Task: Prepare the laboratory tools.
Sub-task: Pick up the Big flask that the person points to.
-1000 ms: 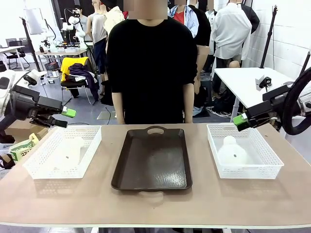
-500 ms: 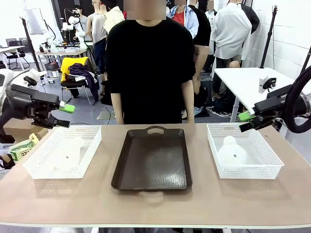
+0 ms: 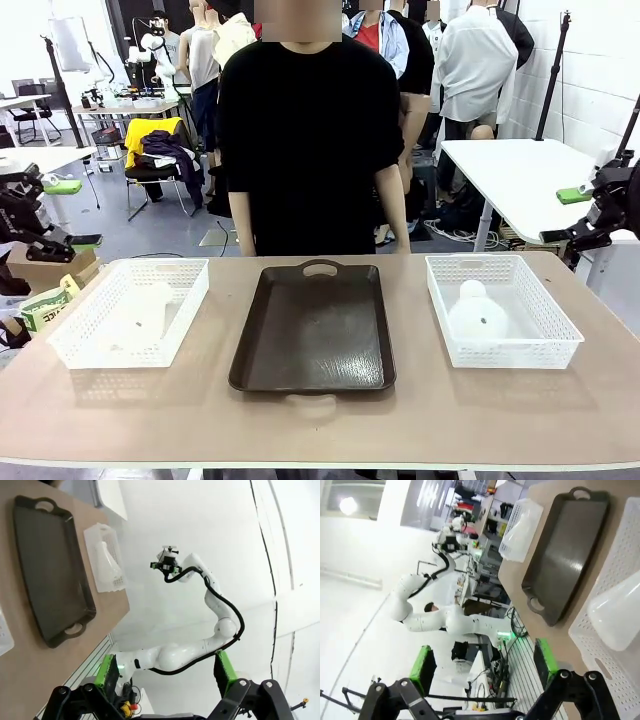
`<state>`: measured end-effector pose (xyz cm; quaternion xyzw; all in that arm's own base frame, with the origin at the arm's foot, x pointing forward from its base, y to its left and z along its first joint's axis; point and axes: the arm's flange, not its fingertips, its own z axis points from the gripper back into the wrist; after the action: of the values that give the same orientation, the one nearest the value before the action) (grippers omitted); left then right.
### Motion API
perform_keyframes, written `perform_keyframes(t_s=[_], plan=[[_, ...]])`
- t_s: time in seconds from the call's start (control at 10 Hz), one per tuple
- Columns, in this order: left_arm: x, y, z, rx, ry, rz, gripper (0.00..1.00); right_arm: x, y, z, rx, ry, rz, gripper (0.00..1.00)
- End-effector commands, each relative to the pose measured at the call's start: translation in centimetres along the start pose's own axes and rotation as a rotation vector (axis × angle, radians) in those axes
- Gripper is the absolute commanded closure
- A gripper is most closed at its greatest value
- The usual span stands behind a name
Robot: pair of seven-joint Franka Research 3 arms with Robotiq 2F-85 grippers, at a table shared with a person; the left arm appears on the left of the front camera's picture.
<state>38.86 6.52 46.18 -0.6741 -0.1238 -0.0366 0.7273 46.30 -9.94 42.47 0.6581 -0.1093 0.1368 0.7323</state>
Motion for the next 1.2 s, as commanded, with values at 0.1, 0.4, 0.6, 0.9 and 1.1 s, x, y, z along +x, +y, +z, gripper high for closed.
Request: perform_keyframes(t_s=[0.1,0.4,0.6,0.9,1.1], plan=[[1.0,1.2,0.5,0.035,-0.049,0.066,0.0,1.1,-0.9,0.2,0.009,-0.048,-0.057,0.0],[0.9,2.1,0.1,0.08,-0.049,0.1,0.0,1.3,-2.0,0.3,-0.003,-0.054,-0.096,0.0],[0.7,2.0,0.2,0.058,-0.063,0.128,0.0,0.3,-1.9,0.4,-0.008,-0.033,-0.067,0.0],[0.9,2.5,0.1,0.073,-0.037,0.085,0.0,0.3,-1.9,0.4,-0.008,-0.033,-0.067,0.0],[0.9,2.5,0.1,0.073,-0.037,0.085,0.0,0.3,-1.9,0.4,-0.008,-0.033,-0.067,0.0]])
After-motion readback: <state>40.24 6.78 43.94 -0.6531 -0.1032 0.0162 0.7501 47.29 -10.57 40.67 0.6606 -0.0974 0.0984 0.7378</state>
